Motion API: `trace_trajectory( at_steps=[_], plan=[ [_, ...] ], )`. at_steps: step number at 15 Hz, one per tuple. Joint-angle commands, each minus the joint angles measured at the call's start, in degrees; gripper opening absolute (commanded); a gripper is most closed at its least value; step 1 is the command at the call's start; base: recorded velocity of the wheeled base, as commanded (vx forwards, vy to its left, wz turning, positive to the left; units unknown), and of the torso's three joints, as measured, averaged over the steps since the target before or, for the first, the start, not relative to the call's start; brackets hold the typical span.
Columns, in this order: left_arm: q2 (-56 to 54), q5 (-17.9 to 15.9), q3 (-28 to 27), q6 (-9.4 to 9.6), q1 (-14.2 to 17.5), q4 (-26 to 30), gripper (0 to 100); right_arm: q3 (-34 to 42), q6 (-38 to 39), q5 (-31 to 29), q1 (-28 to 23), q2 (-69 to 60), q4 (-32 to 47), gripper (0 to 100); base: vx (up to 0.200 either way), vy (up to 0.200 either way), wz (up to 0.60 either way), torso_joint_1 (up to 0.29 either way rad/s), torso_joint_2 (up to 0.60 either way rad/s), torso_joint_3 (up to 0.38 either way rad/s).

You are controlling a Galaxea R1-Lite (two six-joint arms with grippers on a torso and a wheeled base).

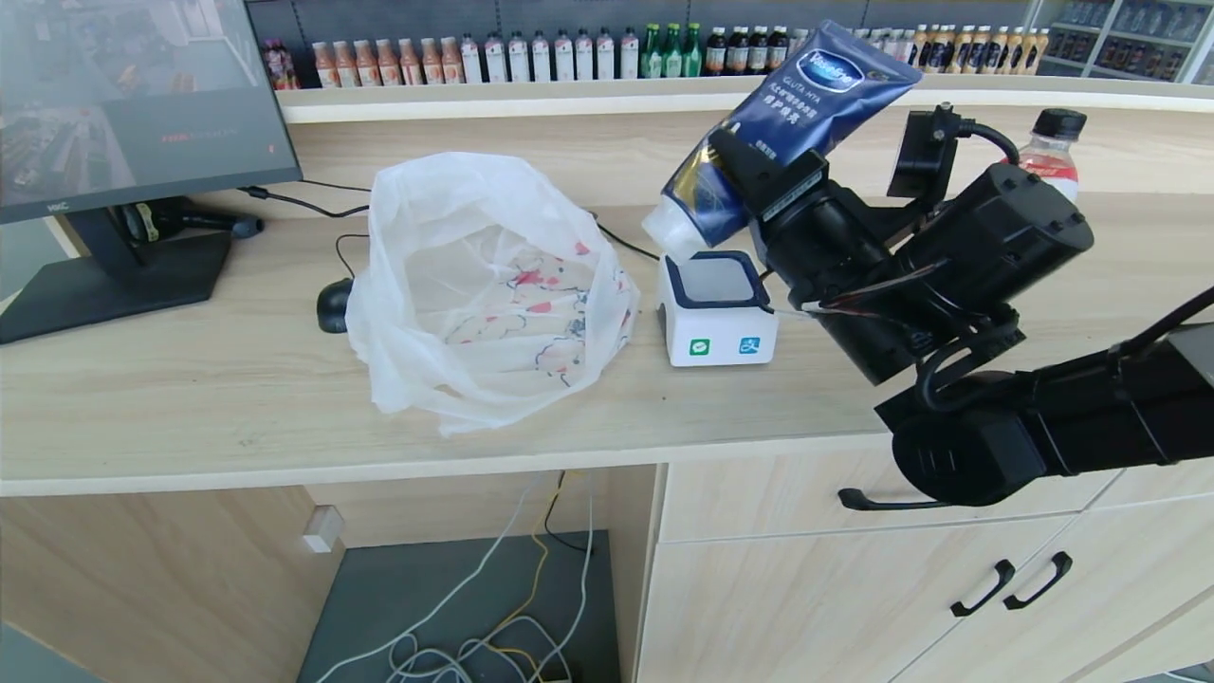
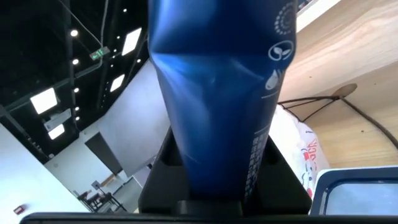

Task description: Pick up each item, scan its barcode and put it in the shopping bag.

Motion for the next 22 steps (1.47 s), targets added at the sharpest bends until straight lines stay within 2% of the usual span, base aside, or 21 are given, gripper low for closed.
trace_trajectory(
  at_steps=[1,8,22],
  plan=[
    [0.0,0.0,0.0,-0.01,0.0,0.0,100,-0.2,0.9,0.0,-0.4,0.2,0.5,0,0.000,0.000,0.00,0.000,0.00,0.000],
    [0.0,0.0,0.0,-0.01,0.0,0.0,100,-0.9,7.1,-1.0,-2.4,0.1,5.8,0,0.000,0.000,0.00,0.000,0.00,0.000],
    [0.0,0.0,0.0,-0.01,0.0,0.0,100,-0.4,8.6,-1.2,-3.0,3.2,5.9,0,0.000,0.000,0.00,0.000,0.00,0.000]
  ],
)
